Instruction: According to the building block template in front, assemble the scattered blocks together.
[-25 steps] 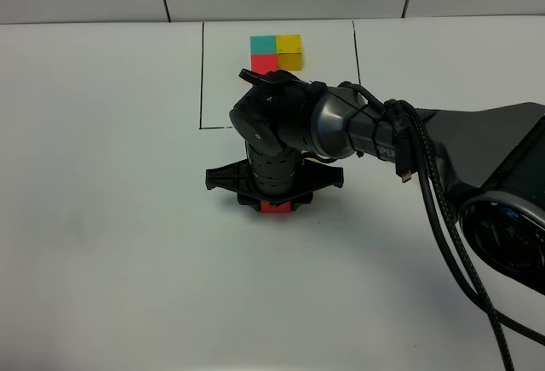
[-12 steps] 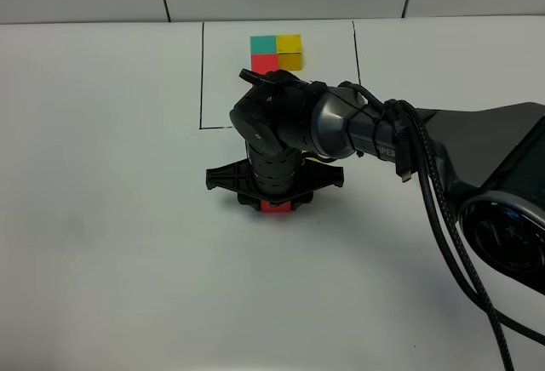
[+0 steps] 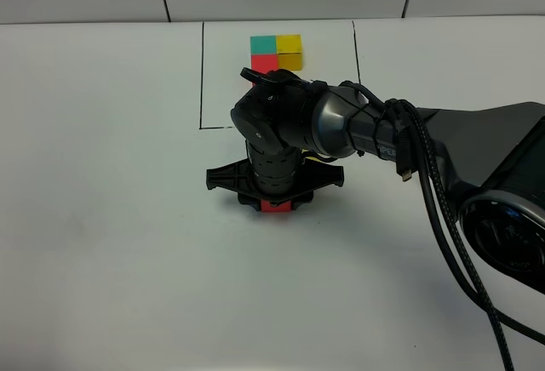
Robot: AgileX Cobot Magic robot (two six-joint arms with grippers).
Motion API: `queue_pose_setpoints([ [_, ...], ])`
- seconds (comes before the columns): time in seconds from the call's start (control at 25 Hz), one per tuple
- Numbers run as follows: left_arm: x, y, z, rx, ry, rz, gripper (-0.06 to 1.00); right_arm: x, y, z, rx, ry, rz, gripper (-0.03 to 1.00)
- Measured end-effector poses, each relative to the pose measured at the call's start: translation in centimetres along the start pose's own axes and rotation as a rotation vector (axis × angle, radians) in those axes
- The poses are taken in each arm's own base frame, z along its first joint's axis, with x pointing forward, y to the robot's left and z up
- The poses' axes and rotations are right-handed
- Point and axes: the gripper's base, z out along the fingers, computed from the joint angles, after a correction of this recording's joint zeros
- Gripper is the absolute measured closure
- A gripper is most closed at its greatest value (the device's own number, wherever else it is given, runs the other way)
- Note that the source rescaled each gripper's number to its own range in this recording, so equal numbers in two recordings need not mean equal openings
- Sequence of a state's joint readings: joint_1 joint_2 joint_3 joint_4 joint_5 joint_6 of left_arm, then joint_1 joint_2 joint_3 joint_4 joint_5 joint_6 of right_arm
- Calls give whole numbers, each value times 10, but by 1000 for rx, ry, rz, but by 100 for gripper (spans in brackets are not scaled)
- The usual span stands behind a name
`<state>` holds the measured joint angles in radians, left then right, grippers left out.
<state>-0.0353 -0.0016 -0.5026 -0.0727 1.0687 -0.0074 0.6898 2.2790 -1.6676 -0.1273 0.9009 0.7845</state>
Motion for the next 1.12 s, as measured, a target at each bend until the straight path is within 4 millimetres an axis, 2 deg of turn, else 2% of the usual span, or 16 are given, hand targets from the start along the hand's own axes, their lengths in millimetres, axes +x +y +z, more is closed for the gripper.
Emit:
queue_pose_setpoints([
  [0.24, 0, 0, 0, 0, 0, 0, 19, -1, -1, 0, -9, 8, -8, 96],
  [0.32, 0, 0, 0, 0, 0, 0, 19, -1, -1, 1, -10, 10, -11, 91],
  [0.4, 0, 0, 0, 0, 0, 0, 19, 0, -1, 4, -5, 16, -20, 79],
  [0.64, 0, 0, 0, 0, 0, 0, 19, -1, -2, 4, -9, 20, -61, 30],
  [0.8, 0, 0, 0, 0, 0, 0, 19, 0, -1, 4, -11, 23, -92, 7],
  [0.92, 0, 0, 0, 0, 0, 0, 19, 0, -1, 4, -20, 31, -103, 0],
  [1.12, 0, 0, 0, 0, 0, 0, 19, 2, -1, 1, -21, 47, -113, -2],
])
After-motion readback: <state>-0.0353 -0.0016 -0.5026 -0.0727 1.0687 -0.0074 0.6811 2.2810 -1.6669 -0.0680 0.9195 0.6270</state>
